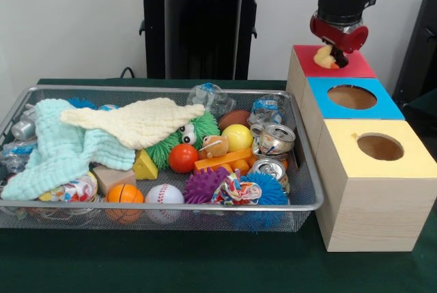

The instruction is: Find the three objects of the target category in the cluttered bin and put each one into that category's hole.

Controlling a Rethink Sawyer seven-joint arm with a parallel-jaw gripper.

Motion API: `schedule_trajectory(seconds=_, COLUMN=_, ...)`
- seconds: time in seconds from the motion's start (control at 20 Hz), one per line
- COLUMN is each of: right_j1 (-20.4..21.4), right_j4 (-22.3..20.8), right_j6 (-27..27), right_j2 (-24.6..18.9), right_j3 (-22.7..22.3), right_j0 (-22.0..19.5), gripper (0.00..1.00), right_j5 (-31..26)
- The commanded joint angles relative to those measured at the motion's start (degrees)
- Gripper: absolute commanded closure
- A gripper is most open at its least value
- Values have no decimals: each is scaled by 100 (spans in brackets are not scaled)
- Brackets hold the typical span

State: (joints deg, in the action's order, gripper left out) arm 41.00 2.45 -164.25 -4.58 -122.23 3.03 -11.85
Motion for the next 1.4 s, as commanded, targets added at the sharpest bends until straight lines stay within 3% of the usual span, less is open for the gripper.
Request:
schedule_trajectory(seconds=0.05, right_j1=-588, right_j4=-316, right_j6=142, right_j2=-227, right_j3=662, right_j0=-73, gripper=100, right_j5=358)
schedule_trajectory(seconds=0.65, right_j1=-645, right_j4=-274, right_j6=-8, right_j2=-110, right_j3=803, right_j0=159, gripper=100, right_j5=312)
schedule_trajectory(seconds=1.4, right_j1=-400, right_j4=-300, right_j6=116, right_j2=-240, right_j3=690, right_j0=-101, gripper=100, right_j5=63)
